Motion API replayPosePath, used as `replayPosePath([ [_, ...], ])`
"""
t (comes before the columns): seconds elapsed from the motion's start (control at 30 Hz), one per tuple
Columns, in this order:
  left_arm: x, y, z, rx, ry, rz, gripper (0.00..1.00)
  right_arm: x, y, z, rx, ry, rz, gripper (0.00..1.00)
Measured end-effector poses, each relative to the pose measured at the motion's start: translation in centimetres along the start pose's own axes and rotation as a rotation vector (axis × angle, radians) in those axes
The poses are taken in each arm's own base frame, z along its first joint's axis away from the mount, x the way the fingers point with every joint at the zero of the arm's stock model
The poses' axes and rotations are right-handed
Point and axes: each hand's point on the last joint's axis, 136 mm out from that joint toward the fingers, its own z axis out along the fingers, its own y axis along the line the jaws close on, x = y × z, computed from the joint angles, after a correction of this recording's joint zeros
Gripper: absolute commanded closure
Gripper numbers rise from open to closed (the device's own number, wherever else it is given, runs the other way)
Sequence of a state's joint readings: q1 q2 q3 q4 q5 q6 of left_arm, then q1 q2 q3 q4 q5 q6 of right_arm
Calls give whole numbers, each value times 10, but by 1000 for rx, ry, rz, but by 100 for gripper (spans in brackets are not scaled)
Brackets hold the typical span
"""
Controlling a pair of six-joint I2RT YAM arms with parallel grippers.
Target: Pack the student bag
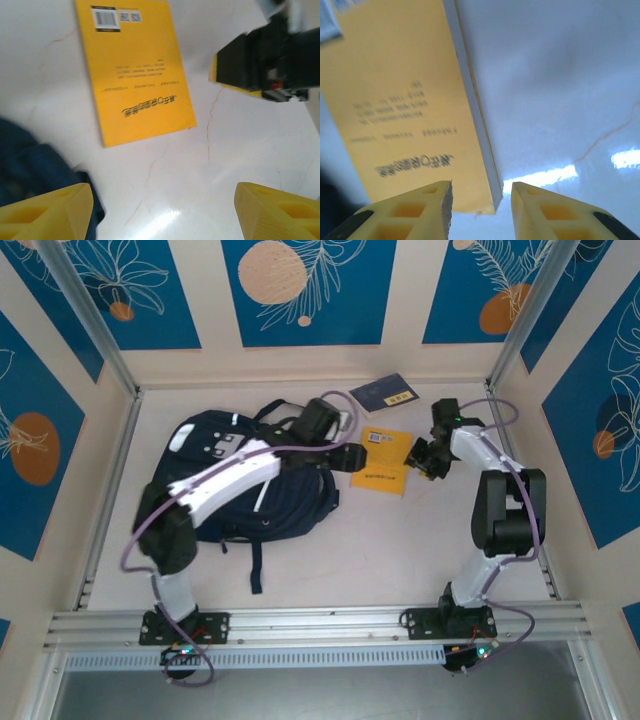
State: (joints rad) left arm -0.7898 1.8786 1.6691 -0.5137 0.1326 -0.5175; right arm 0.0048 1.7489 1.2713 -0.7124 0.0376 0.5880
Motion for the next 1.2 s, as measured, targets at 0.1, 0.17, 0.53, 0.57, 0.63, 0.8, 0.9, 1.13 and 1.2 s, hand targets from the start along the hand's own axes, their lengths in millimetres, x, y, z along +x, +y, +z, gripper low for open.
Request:
replayPosePath([
  [0.1,0,6,45,-23,43,-6,26,-13,-1,1,-93,-22,62,57],
  [0.17,2,15,72,-45,68,-19,26,-16,-4,7,-137,-8,103,55],
  [0.53,-2,47,154,-139,111,-58,27,-10,5,52,-215,97,129,53],
  [0.57,-3,51,157,-143,112,-69,27,-8,5,55,-212,105,129,53],
  [0.63,-4,57,164,-149,113,-83,27,-6,6,61,-207,116,126,53],
  [0.8,2,71,176,-160,140,-119,34,-7,14,62,-223,116,107,55],
  [0.9,-1,65,177,-127,144,-128,38,-2,22,62,-237,126,88,58],
  [1.13,1,70,178,-116,161,-144,43,0,23,58,-216,114,73,64],
  [1.2,2,70,178,-118,164,-141,45,-1,27,50,-218,96,62,65],
])
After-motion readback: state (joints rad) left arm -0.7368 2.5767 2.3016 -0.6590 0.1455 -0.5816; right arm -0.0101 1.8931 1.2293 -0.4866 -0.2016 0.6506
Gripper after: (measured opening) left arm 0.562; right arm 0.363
